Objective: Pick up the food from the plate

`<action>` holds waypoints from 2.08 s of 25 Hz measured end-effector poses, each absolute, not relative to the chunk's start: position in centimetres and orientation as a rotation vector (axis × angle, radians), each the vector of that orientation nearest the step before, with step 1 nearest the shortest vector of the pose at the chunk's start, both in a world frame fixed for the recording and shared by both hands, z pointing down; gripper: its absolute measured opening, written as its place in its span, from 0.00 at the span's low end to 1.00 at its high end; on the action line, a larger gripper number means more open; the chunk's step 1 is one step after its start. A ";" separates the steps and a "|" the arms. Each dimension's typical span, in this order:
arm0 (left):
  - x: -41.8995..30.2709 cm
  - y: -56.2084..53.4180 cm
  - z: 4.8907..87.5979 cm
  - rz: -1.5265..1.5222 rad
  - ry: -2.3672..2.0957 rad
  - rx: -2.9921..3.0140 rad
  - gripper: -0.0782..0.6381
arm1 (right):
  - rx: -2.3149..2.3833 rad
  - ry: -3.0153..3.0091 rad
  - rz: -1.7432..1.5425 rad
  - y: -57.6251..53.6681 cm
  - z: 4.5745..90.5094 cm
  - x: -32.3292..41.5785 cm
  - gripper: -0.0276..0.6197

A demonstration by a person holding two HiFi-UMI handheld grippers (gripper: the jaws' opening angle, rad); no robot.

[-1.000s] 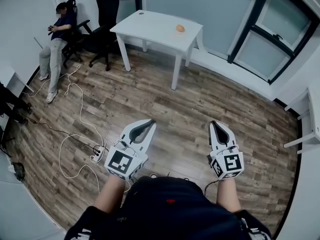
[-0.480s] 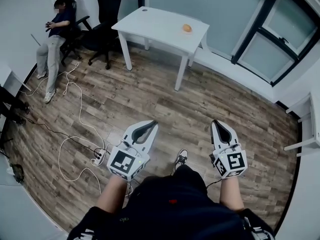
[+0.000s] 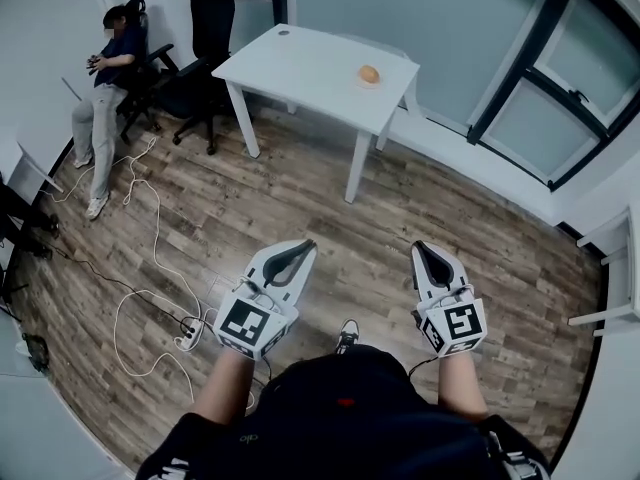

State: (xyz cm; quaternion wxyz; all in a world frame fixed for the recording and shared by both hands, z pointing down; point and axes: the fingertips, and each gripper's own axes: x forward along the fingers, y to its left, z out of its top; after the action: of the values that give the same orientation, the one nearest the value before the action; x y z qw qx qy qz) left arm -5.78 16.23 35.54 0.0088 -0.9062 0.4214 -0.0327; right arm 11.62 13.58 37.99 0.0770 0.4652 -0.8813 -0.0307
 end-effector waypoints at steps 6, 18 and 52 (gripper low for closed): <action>-0.1 7.5 35.0 -0.123 1.334 -2.824 0.15 | 1.391 -2.669 -0.043 4.6 38.2 17.8 0.09; 3.8 -2.4 36.5 -0.206 1.381 -2.816 0.15 | 1.324 -2.712 0.041 -6.4 41.4 20.6 0.09; -9.1 -40.1 37.6 -0.151 1.258 -2.920 0.15 | 1.420 -2.531 0.060 -42.5 41.7 8.8 0.09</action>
State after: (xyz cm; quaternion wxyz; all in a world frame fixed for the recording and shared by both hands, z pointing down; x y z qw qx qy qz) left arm -9.12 -40.12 37.62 -0.0205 -0.9172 0.3951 -0.0474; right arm 8.80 -42.50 41.73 0.1192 0.4856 -0.8658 0.0204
